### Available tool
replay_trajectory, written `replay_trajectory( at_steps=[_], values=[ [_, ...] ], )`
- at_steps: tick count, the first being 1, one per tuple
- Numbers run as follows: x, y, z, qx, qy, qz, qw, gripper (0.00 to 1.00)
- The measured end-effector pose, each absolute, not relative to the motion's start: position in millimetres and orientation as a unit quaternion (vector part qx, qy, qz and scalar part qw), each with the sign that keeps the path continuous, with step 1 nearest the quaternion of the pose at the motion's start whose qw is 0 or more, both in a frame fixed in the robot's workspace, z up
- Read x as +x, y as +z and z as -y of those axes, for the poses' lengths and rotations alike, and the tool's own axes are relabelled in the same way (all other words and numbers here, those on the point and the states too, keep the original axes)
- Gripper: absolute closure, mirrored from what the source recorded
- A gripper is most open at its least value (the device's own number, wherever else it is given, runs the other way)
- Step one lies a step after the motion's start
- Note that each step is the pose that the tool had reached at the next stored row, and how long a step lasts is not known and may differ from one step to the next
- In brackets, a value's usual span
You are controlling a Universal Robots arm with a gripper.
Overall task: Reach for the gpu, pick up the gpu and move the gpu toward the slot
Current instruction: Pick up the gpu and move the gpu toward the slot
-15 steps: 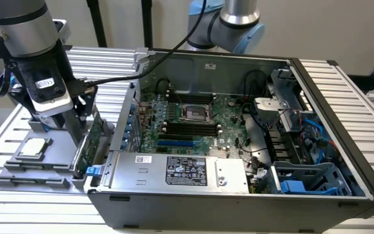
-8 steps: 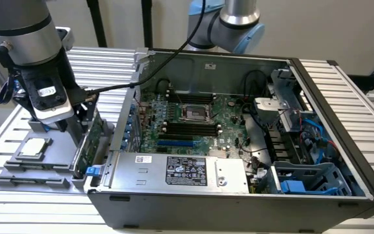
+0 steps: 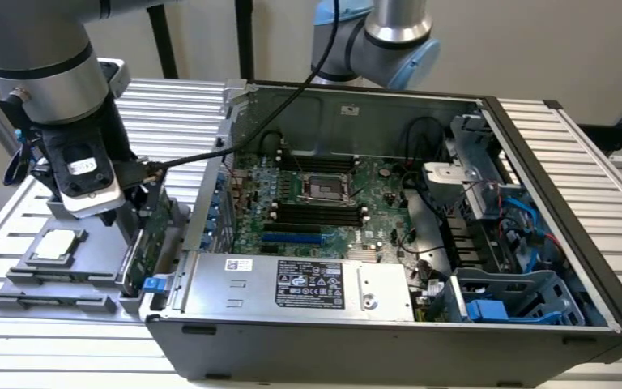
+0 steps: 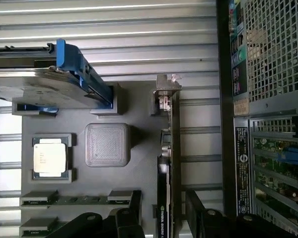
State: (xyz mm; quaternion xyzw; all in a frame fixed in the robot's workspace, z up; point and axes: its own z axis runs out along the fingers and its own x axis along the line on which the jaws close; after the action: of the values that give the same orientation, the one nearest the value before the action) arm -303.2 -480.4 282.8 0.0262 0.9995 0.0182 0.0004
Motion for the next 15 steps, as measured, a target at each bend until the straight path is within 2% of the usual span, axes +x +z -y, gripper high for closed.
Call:
replay_trajectory(
  at_steps=[15],
  values=[
    [-301.9,255.6,472.7,0.027,0.018,-0.999,0.000,0.52]
  ],
)
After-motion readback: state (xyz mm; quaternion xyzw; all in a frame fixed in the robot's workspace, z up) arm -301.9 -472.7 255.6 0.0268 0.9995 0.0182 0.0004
